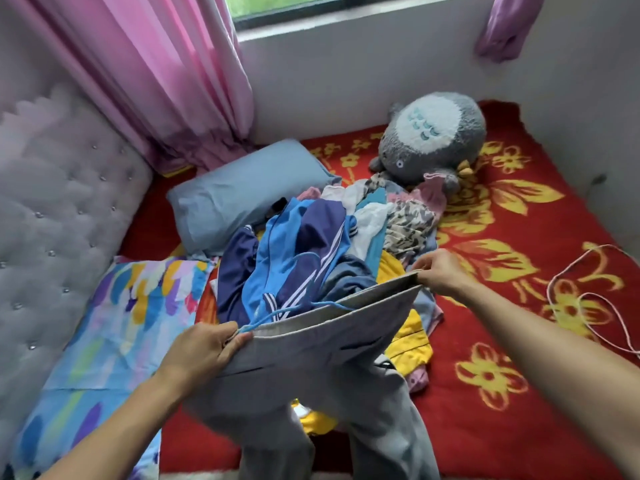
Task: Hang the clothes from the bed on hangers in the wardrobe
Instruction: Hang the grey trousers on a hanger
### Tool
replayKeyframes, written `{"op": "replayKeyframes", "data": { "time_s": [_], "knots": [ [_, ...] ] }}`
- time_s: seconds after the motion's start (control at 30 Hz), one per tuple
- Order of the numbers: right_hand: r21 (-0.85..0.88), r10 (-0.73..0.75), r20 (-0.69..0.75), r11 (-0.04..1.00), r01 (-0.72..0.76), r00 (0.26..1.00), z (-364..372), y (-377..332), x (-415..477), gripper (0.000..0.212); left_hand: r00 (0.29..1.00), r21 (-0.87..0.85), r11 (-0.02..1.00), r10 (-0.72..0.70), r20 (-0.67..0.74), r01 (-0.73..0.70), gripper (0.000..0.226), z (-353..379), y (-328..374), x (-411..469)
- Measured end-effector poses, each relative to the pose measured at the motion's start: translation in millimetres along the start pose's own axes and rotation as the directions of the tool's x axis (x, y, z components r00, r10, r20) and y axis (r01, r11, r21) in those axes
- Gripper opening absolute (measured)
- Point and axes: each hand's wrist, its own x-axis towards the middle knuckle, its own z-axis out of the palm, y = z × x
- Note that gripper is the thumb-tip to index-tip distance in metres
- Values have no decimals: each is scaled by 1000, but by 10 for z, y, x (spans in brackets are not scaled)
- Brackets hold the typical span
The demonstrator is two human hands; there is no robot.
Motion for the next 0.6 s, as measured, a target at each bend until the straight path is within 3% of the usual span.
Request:
{"op": "replayKeyframes", "data": {
  "time_s": [0.07,0.13,0.23,0.3,0.37,0.43,0.5,0.6],
  "knots": [
    [-130,-151,-6,980,149,988,-43,-286,-113,14,999,-13,999,-37,-38,37,55,23,64,118],
    [-153,-276,90,946,287,957,-30,-547,-236,15,992,-71,993,-99,-77,94,54,-14,92,225],
    [-159,-272,326,928,336,905,-109,-756,-343,9,983,-134,985,-130,-129,113,55,-139,94,291],
    [-316,-321,283,859,404,904,-201,-843,-373,46,984,-154,985,-104,-145,82,49,-208,153,281],
    [-413,-477,201,751,516,855,-199,-997,-423,62,980,-176,983,-80,-180,48,45,-249,239,280],
    [-320,-593,271,687,652,758,-76,-1195,-512,52,973,-227,972,-101,-207,52,48,-292,309,299],
    [-144,-659,305,682,717,688,97,-1330,-617,21,965,-263,960,-150,-215,90,51,-335,311,323],
    [5,-734,155,670,742,661,179,-1396,-693,29,921,-325,917,-314,-230,232,53,-435,200,367]
  ]
}}
